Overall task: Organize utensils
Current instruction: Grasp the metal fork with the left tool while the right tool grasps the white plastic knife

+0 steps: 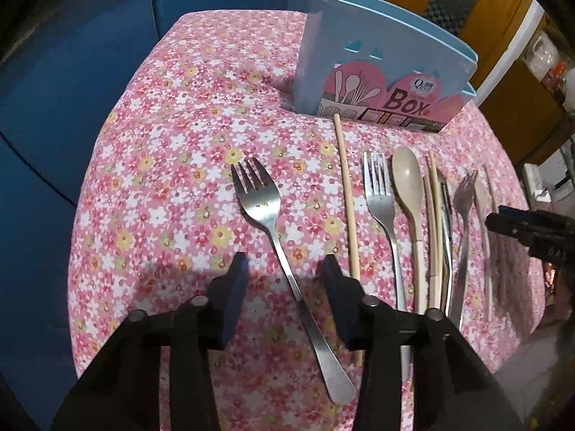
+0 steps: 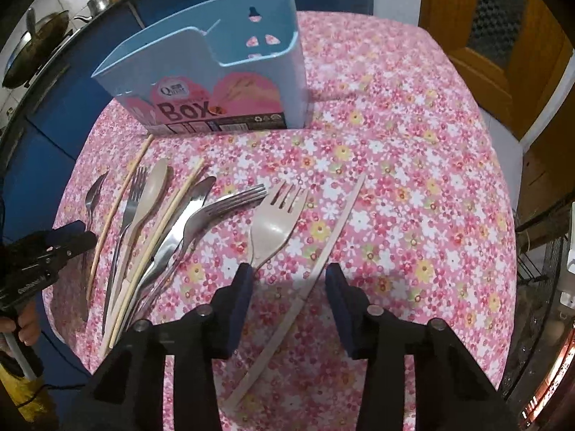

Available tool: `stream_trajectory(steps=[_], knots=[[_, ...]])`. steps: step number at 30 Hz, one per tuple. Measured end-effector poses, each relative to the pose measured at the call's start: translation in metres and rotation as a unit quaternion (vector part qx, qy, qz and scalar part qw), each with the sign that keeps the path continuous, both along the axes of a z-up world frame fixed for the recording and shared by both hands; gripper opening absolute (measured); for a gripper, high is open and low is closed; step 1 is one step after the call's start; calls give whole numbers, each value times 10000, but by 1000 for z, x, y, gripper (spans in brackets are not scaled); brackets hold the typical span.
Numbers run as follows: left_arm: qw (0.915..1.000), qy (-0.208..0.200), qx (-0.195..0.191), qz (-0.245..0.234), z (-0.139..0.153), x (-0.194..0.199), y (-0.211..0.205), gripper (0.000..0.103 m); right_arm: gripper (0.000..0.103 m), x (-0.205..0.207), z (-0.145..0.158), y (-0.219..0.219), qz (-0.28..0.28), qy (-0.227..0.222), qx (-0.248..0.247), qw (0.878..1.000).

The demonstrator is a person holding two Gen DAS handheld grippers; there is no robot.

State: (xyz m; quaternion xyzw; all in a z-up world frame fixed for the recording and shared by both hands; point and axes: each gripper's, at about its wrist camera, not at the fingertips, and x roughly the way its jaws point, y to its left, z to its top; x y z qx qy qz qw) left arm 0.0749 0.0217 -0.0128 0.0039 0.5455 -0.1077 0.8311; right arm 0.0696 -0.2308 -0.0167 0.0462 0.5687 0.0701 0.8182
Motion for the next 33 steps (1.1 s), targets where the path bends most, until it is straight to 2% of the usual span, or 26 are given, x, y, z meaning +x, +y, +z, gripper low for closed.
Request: stream_trajectory(steps=[2, 6, 12, 13, 16, 22, 28, 33], knots=[[9999, 84, 56, -55, 0, 2, -4, 38, 41, 4, 0, 0, 31, 133, -30, 9999], [9991, 334, 177, -171, 1, 7, -11, 36, 26, 11, -1, 2, 73, 300, -302, 9991], [9975, 555, 340, -258, 0, 10, -12, 36, 19, 22, -4, 13, 159, 435, -581, 9972], [9973, 591, 345, -276, 1, 10, -11, 36, 15, 23, -4, 15, 173, 446, -619, 9969], [9966, 695, 360, -264, 0, 17, -15, 30, 9, 25, -4, 18, 235, 539, -596, 9965], [9961, 823, 219, -236, 3, 25, -13, 19, 9, 15, -1, 15, 268, 662, -398, 9967], [9954, 924, 66, -259, -1, 22, -12, 8, 9, 15, -6, 19, 322, 748, -466, 9956], [9958, 873, -208, -184, 0, 25, -6, 5, 8, 17, -4, 19, 298, 716, -501, 9957]])
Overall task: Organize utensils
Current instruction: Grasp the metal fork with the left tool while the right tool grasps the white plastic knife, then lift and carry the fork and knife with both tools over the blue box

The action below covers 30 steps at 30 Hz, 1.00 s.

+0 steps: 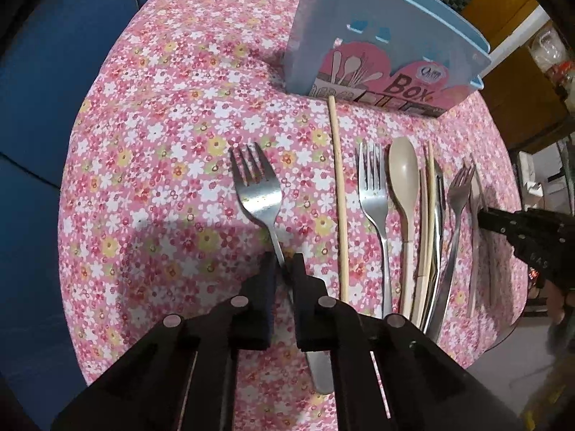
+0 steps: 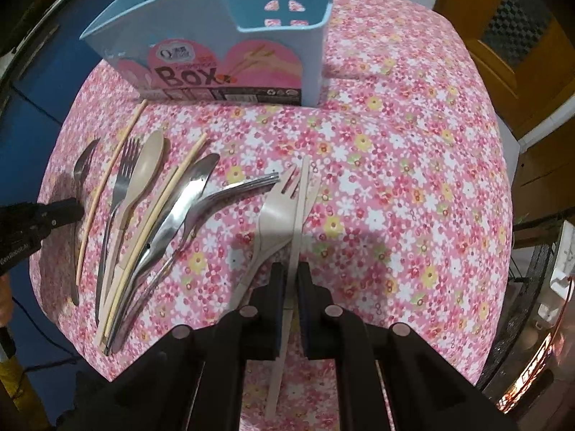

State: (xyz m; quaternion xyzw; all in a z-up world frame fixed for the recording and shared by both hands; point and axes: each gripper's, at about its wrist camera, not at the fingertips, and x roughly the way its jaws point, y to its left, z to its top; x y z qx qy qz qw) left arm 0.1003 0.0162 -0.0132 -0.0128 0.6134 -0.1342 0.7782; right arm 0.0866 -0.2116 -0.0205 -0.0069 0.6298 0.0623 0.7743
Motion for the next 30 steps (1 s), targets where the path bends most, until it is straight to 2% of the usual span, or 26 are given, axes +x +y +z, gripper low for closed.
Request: stream_trajectory(steps=[5, 13, 19, 30], knots=[[9990, -424, 59, -84, 9, -13, 1, 1, 7, -8, 15, -2, -2, -468, 319, 9984], [9924, -1205, -214, -103, 36, -39, 2, 0, 7, -32, 46, -2, -22, -1303, 505, 9902], [9851, -1705, -165, -123, 53, -60, -3, 0, 6, -48, 55, -2, 51, -1694, 722, 9829], [9725, -2305, -313, -97, 73, -63, -8, 0, 6, -54, 74, -4, 47, -2262, 978, 9691]])
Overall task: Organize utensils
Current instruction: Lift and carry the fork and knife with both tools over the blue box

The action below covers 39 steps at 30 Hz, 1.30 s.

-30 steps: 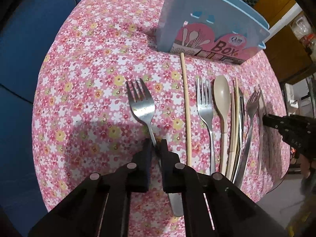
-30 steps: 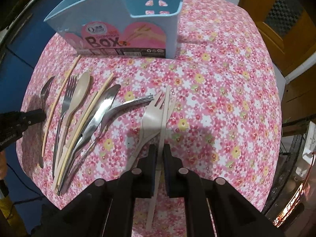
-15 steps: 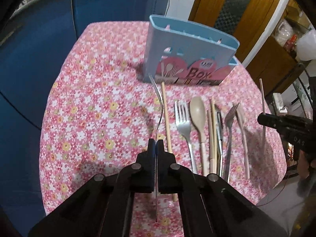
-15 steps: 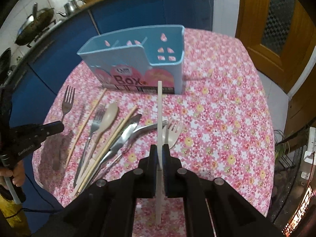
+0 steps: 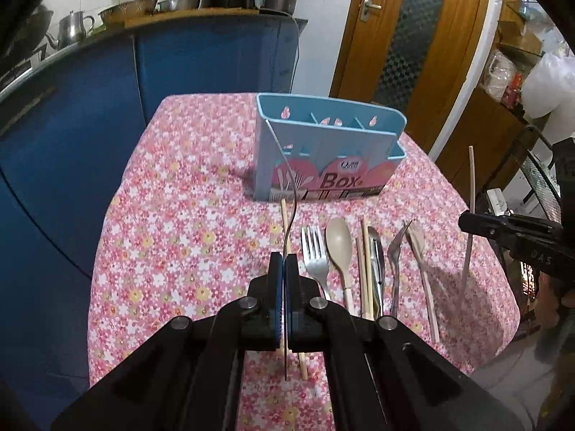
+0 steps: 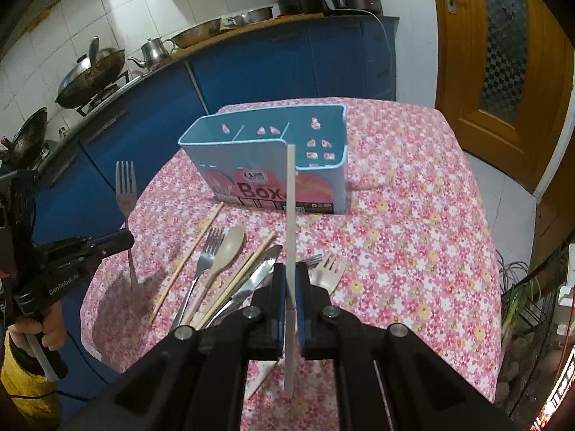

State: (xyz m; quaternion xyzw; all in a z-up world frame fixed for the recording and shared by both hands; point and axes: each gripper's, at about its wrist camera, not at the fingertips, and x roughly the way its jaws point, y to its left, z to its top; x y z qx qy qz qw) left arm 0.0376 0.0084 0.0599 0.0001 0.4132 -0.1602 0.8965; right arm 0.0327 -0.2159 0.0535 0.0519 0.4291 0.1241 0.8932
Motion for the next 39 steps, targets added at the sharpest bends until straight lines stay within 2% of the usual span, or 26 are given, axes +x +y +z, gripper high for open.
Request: stream_trajectory(steps=[9, 17, 23, 28, 32, 39], knots=[[9997, -172, -195, 12, 9, -2, 0, 0, 7, 0, 6, 2, -5, -246, 140, 9996], [9971, -596, -470, 12, 35, 7, 1, 0, 6, 0, 34, 1, -39, -914, 191, 9956], [9944, -825, -655, 131, 59, 33, 3, 0, 6, 19, 55, 2, -106, -1379, 108, 9903], [9906, -1124, -755, 201, 83, 60, -2, 0, 6, 46, 67, -1, -192, -1537, 267, 9876], [9860, -1471, -731, 285, 96, 81, -11, 0, 7, 66, 74, -1, -236, -1647, 206, 9859], [9827, -1630, -783, 407, 90, 124, -21, 0, 6, 101, 76, -2, -432, -1904, 70, 9807]])
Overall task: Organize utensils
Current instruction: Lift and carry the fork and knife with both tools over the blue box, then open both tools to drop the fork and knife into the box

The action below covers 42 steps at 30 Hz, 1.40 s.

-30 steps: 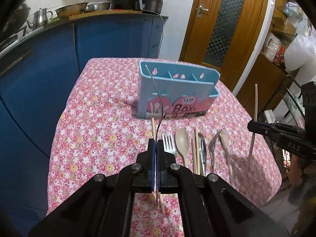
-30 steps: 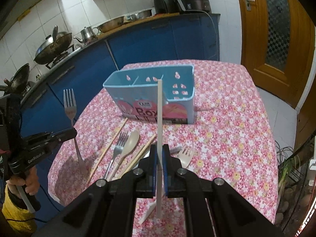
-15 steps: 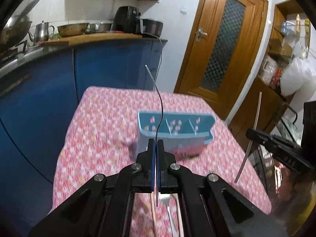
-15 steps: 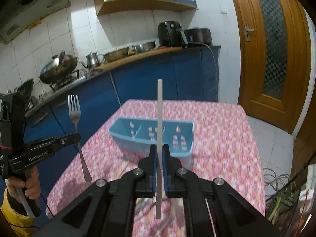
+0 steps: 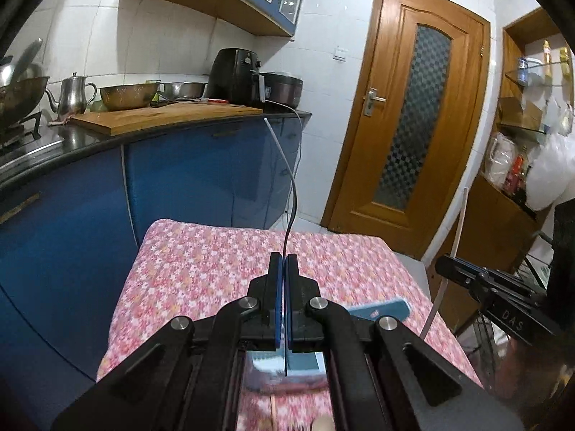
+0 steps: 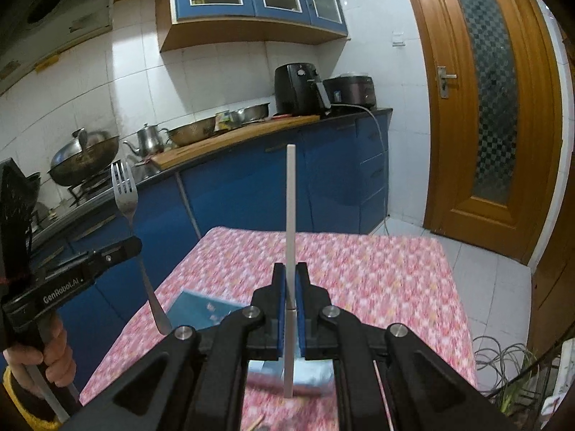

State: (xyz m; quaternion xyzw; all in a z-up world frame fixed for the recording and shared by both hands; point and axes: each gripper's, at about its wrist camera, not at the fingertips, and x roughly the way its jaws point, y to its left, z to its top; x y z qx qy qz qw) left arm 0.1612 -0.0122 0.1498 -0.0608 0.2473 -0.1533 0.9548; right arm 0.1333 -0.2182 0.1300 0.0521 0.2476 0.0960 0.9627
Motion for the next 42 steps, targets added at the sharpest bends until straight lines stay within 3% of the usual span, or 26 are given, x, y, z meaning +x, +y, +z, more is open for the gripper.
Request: stream_trajectory(steps=[6, 15, 20, 33, 34, 35, 37, 39, 42], knots=[[9999, 62, -121, -106, -21, 23, 0, 0, 7, 22, -19, -1, -153, 52, -49, 9999], [9994, -33, 140, -320, -55, 27, -8, 0, 7, 28, -46, 11, -45, -56, -384, 9992], [9990, 121, 232, -373, -70, 28, -10, 0, 7, 31, -57, 19, 60, 69, -525, 9986], [9990, 313, 233, -215, -82, 23, -9, 0, 7, 40, -67, 30, 341, 241, -589, 9974], [9990, 332, 236, -198, -82, 22, -10, 5, 7, 41, -67, 30, 354, 224, -590, 9974], [9989, 346, 235, -200, -81, 21, -10, 9, 8, 40, -67, 31, 364, 204, -569, 9975], [9989, 352, 289, -135, -80, 17, -11, 28, 22, 40, -66, 30, 372, 181, -531, 9977], [9989, 323, 338, -78, -78, 14, -10, 31, 33, 38, -63, 29, 406, 114, -446, 9981], [9989, 326, 343, -71, -74, 9, -8, 31, 38, 33, -56, 28, 392, -1, -396, 9984]])
